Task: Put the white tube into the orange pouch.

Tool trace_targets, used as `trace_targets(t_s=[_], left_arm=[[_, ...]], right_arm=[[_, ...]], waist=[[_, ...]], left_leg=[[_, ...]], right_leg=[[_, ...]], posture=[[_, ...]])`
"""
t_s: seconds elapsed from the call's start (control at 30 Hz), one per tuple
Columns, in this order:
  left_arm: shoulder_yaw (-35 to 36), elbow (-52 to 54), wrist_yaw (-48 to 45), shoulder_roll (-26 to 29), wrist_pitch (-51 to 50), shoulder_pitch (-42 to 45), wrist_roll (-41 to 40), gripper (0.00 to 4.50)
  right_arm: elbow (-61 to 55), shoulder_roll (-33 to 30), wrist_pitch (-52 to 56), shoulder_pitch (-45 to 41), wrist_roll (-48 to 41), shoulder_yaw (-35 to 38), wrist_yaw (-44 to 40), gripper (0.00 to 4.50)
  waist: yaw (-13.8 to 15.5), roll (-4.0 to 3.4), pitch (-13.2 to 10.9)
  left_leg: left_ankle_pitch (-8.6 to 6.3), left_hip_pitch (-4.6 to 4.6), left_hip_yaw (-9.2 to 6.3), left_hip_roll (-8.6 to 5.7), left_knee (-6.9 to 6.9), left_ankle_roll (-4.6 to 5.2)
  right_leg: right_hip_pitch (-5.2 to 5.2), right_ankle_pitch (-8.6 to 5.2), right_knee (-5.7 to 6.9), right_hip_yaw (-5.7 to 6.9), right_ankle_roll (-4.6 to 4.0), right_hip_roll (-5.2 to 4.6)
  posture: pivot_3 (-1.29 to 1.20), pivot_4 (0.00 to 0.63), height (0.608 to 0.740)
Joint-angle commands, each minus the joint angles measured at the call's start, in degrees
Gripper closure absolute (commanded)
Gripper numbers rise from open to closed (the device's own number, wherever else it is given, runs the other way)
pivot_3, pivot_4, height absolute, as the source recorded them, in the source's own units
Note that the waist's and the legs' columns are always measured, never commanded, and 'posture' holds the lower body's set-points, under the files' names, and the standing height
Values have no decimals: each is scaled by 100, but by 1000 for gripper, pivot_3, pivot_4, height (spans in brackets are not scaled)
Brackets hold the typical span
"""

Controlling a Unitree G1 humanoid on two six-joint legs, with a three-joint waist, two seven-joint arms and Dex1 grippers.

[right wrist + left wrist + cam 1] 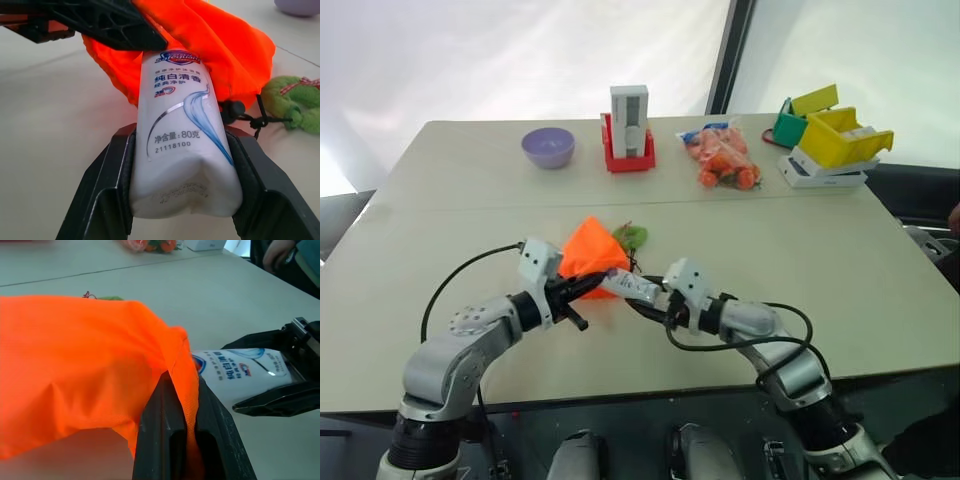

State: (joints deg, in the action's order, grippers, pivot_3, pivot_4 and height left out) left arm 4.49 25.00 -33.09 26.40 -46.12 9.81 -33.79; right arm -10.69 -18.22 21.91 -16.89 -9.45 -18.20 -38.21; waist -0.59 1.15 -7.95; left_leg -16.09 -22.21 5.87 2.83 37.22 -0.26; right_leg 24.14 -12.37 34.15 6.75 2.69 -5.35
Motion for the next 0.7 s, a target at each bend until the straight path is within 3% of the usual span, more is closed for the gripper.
trace_targets(t_s=[0.03, 0.37, 0.6, 0.63, 0.7], left_arm=[[-128, 240, -92, 85, -3, -8, -90, 4500], [-302, 341, -227, 267, 77, -186, -126, 4500], [-211, 330, -220, 346, 159, -340, -125, 4500], [-178, 314, -223, 373, 179, -373, -110, 4500], [-97, 247, -242, 440, 242, -434, -73, 4500]], right_arm=[[6, 224, 23, -326, 127, -159, 92, 2355], [1509, 1335, 245, -1488, 1152, -474, 1280, 2355], [1612, 1516, 254, -1572, 1106, -497, 1039, 2355], [1505, 1481, 288, -1530, 1042, -500, 919, 1658], [1281, 1380, 328, -1436, 967, -526, 697, 862]], waist=[[-1, 0, 0], [-6, 2, 2], [-24, 1, 1], [-18, 2, 1], [-21, 1, 1]], left_leg=[[0, 0, 0, 0, 0, 0], [6, 1, -1, 4, -4, -10], [6, -2, 4, 0, -2, -10], [6, -2, 3, 1, -2, -10], [6, -1, 0, 1, -2, -10]], right_leg=[[0, 0, 0, 0, 0, 0], [8, 3, 11, -1, -2, 5], [8, 6, 8, -3, 1, -1], [8, 5, 9, -3, 1, 0], [8, 5, 10, -2, 1, 1]], posture=[[0, 150, 740], [0, 150, 740], [0, 150, 740], [0, 150, 740], [0, 150, 740]])
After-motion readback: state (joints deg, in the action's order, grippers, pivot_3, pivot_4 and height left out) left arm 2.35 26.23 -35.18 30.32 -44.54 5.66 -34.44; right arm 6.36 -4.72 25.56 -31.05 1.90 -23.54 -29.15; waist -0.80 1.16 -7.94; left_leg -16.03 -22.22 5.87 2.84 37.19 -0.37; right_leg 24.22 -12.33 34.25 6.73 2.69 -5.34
